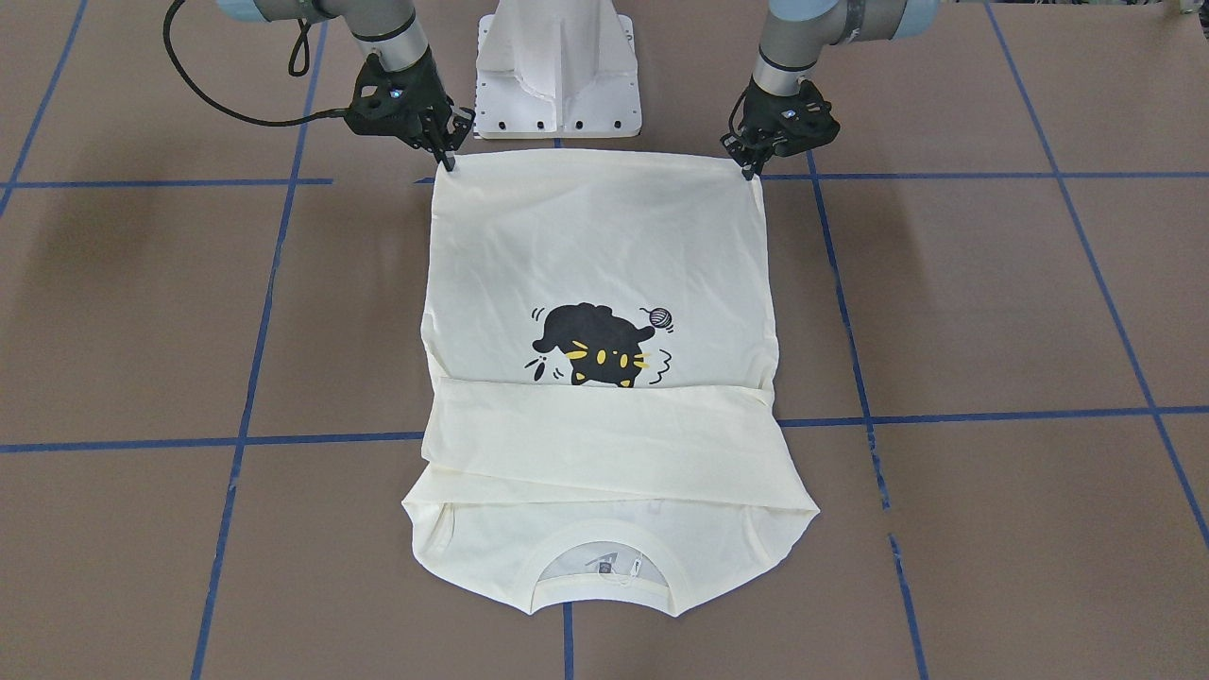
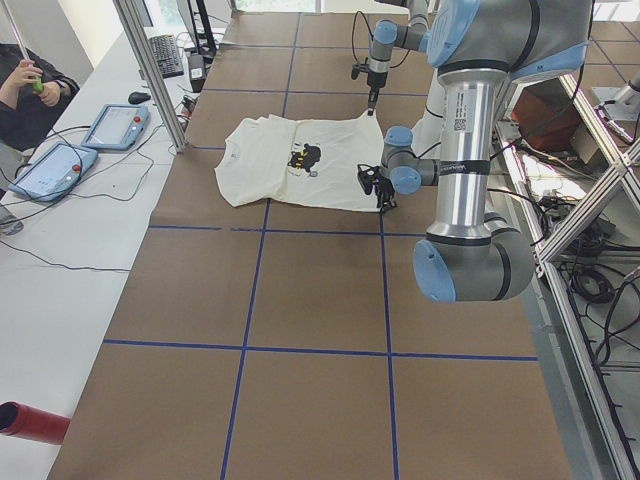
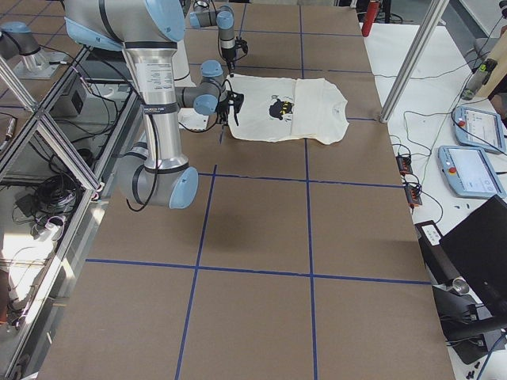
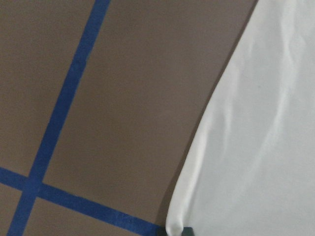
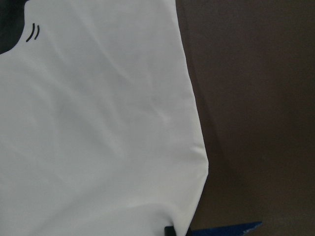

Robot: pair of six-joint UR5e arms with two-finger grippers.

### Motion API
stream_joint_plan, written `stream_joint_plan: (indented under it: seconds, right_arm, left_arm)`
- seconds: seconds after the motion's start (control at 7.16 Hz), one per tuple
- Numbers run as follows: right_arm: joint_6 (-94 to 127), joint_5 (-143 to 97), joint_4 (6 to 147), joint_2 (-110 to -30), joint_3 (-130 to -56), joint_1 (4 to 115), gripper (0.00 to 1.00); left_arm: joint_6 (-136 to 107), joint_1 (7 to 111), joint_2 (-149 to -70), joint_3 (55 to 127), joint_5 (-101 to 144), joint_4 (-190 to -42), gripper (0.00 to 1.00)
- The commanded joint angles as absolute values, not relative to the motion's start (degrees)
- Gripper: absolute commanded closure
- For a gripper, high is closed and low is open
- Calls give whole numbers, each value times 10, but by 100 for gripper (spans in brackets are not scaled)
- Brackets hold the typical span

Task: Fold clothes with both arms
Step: 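Move the left gripper to the hem corner nearest the robot while right holds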

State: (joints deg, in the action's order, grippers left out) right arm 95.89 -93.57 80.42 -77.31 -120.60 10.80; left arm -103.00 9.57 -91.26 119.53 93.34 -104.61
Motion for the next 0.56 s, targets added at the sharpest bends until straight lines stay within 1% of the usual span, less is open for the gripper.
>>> stream_joint_plan:
  seconds: [0.0, 0.14, 0.42]
  right_arm:
    - [958, -951, 804, -777, -1208, 115, 100]
    - [957, -974, 805, -782, -1217, 129, 100]
    - [955, -1002, 807, -829, -1269, 134, 100]
  left_arm:
    - [-1029, 96, -912, 1224, 934, -1035, 100]
    - [-1028, 91, -913, 1258, 935, -1001, 100]
    - [-1022, 64, -915, 1314, 935, -958, 100]
